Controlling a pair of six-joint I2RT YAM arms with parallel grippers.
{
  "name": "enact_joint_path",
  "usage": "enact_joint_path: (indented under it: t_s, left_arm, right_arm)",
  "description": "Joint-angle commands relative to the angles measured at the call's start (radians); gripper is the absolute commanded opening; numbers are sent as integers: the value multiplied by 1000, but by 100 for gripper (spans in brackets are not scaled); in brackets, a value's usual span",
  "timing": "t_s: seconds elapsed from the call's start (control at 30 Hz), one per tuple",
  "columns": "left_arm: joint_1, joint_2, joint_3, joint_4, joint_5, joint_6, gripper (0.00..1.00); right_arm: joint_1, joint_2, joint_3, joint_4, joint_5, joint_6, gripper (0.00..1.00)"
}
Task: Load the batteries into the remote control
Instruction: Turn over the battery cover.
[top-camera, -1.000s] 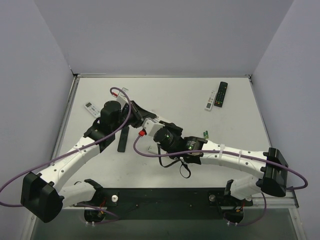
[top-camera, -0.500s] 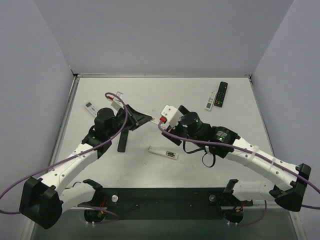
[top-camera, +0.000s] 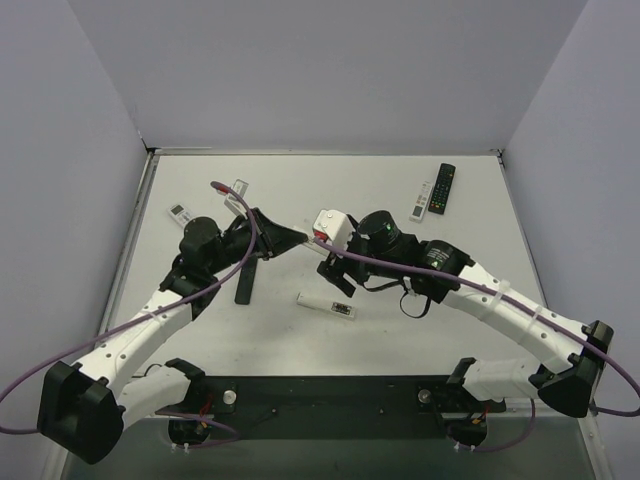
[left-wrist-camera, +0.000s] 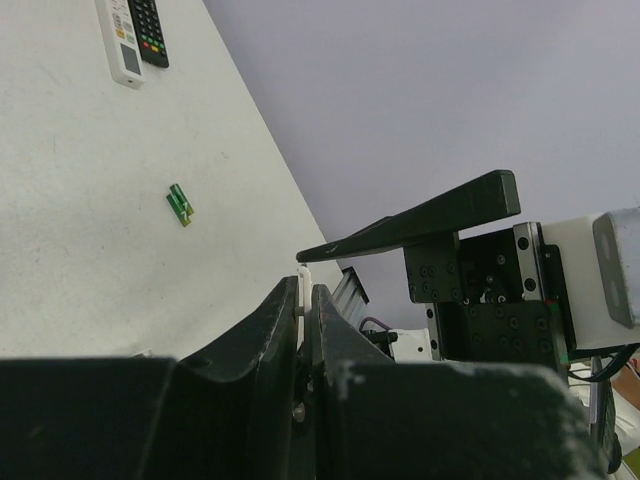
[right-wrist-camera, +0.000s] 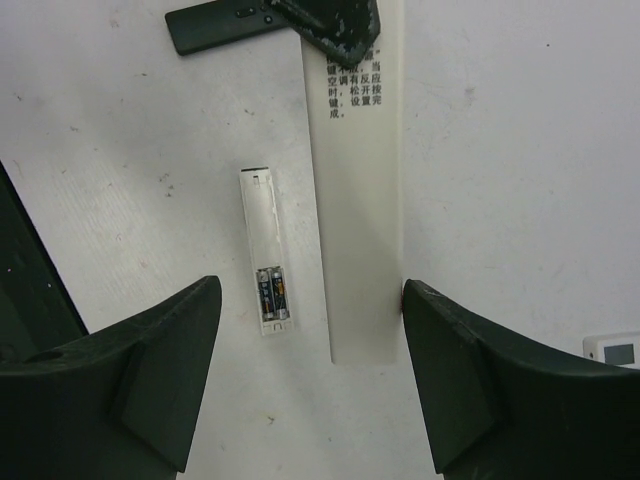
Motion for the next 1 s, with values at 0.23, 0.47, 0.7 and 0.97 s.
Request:
enact_joint_path:
  t_s: [0.23,0.47,0.7,0.97]
  left_arm:
    - [2,-45,5,12,52,37,0]
    - [2,-54,3,-11,55,49,0]
    - [2,-53,6,-20,60,55,0]
    - [2,-62,6,-45,49,75,2]
  right_arm:
    - [0,91,124,-6,-42,-40,55]
    - [3,114,156,-6,-14,-58,52]
    - [19,147,179,-12,-34,-63,40]
    - [30,162,192,-19,-28,-69,14]
